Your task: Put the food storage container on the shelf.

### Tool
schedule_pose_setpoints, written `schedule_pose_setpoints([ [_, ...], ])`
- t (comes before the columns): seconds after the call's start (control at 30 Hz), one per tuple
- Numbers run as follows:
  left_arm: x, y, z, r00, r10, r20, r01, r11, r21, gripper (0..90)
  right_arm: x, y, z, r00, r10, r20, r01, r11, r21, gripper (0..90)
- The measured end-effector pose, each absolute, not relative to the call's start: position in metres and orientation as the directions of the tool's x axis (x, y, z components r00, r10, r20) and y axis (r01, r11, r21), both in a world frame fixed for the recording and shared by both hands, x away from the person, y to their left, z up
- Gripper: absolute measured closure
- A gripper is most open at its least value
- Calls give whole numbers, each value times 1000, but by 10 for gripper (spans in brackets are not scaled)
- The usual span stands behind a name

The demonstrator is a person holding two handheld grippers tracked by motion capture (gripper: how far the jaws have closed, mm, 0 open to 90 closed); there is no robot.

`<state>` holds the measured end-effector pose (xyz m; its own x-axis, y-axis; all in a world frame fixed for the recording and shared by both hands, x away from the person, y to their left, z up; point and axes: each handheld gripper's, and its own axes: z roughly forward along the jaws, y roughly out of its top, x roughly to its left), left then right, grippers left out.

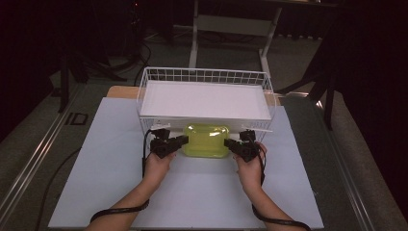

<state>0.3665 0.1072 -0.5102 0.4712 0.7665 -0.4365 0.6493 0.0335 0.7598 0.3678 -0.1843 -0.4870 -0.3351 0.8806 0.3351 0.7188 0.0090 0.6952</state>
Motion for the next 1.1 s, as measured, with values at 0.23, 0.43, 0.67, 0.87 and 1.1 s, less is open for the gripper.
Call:
schedule_pose_setpoints([
  [0.23, 368, 106, -513, 466, 765, -444, 638, 57, 768, 783, 370, -185, -490, -332, 880, 340, 709, -5, 705, 786],
  [0.43, 370, 103, -516, 457, 781, -427, 622, 63, 780, 730, 372, -184, -491, -333, 877, 345, 699, -16, 715, 767],
  [0.67, 373, 101, -521, 444, 793, -418, 624, 62, 779, 645, 373, -180, -496, -321, 895, 309, 687, -4, 727, 684],
  [0.87, 372, 99, -523, 458, 784, -419, 634, 42, 772, 566, 374, -179, -499, -335, 902, 271, 665, 24, 746, 557],
  [1.1, 365, 105, -516, 491, 775, -397, 608, 21, 794, 424, 365, -175, -490, -383, 907, 175, 606, 104, 788, 456],
])
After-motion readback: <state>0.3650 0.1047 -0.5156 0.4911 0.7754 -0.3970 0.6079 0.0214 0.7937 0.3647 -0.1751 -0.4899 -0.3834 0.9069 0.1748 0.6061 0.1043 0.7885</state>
